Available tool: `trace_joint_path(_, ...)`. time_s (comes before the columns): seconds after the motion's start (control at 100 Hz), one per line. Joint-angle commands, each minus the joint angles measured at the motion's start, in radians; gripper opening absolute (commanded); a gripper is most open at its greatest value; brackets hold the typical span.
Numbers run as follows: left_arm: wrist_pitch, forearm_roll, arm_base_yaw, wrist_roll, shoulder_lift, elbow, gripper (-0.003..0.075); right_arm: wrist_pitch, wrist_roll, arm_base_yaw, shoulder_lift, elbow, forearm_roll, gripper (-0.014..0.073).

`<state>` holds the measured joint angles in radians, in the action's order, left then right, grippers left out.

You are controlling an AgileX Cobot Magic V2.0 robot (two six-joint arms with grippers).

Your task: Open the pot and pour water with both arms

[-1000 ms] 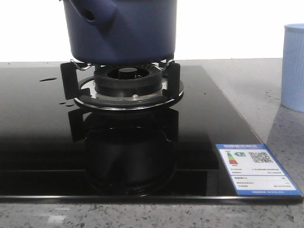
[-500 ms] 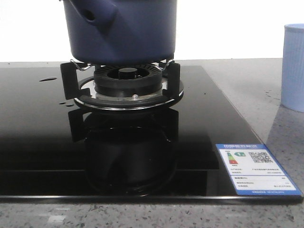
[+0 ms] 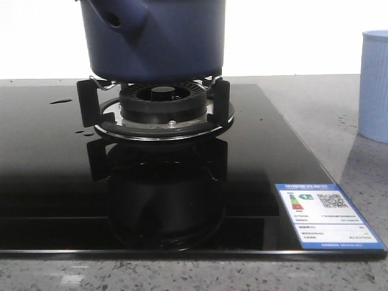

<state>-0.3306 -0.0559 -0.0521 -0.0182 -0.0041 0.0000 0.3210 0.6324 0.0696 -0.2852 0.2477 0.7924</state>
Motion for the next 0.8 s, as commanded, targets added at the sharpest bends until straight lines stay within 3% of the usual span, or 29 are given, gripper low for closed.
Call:
trace_joint_path(0.0, 0.042, -0.013, 0.001, 0.009, -0.026, 0.033, -0.0019, 0.000, -0.317, -0.007, -0.014, 0.024, -0.326, -0.0067)
trace_joint_path(0.34, 0.042, -0.013, 0.001, 0.009, -0.026, 0.033, -0.0019, -0.161, -0.275, -0.007, -0.014, -0.011, -0.409, -0.0067)
trace_joint_path(0.51, 0.042, -0.013, 0.002, 0.009, -0.026, 0.033, -0.0019, -0.202, -0.565, -0.008, 0.007, -0.112, -0.663, -0.0067)
trace_joint_path(0.79, 0.042, -0.013, 0.002, 0.009, -0.026, 0.033, -0.0019, -0.275, -0.576, -0.122, 0.198, -0.273, -0.672, -0.0067)
